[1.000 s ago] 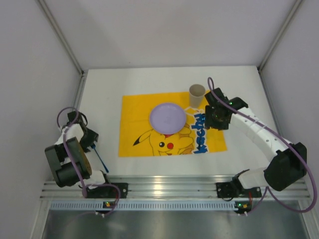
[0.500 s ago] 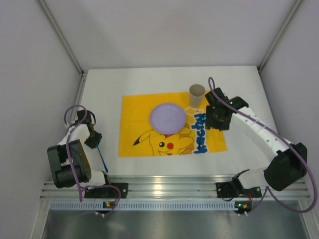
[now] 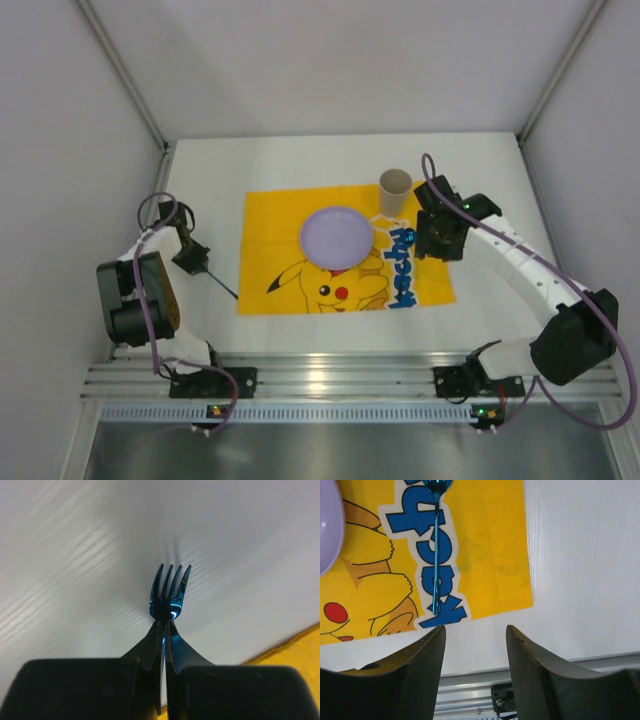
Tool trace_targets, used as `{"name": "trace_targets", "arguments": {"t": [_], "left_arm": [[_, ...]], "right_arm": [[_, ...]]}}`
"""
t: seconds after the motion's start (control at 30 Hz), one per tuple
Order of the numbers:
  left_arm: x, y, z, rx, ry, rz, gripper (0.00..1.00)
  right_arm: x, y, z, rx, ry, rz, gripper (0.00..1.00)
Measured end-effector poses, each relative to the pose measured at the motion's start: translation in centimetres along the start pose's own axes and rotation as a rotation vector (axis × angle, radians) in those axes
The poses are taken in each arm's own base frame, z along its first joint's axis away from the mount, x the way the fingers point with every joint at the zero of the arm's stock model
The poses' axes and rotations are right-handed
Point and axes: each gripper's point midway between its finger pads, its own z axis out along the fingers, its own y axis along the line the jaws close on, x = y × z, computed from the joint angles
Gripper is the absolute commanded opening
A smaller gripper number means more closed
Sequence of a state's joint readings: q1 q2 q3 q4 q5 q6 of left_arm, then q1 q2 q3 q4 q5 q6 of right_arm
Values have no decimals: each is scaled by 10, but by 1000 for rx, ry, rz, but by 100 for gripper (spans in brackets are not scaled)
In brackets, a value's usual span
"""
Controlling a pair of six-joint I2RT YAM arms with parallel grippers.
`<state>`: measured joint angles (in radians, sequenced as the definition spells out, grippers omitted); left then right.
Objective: Set the dinner table for one person
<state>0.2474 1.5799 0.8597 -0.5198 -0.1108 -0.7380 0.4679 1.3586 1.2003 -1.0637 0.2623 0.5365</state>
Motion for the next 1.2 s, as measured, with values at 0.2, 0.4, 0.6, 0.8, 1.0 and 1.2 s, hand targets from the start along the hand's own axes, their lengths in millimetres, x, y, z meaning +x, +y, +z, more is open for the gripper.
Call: {"name": "trace_targets", "arguments": {"t": [0.2,0.4,0.6,0.8,1.0,1.2], "left_arm": [[-25,-40,0,3,23,123,0],[-78,-95,-37,37,-118,258,0],[-99,-124,-68,79,-208,335,0],[-72,-105,-50,47,-135,404,51],[-3,-44,-8,-47,65,467,48],[9,-40,-2,-6,68,472,42]], "right_arm": [[-3,-3,-11,-22,-48,43,52],[16,-12,-12,-29,-52,93,52],[26,-16,-11,-33,-50,119,53],[24,-16,-14,-43,-65,131,54],[23,-19,-16,-43,-74,138,54],[22,-22,-17,-37,-74,131,54]]}}
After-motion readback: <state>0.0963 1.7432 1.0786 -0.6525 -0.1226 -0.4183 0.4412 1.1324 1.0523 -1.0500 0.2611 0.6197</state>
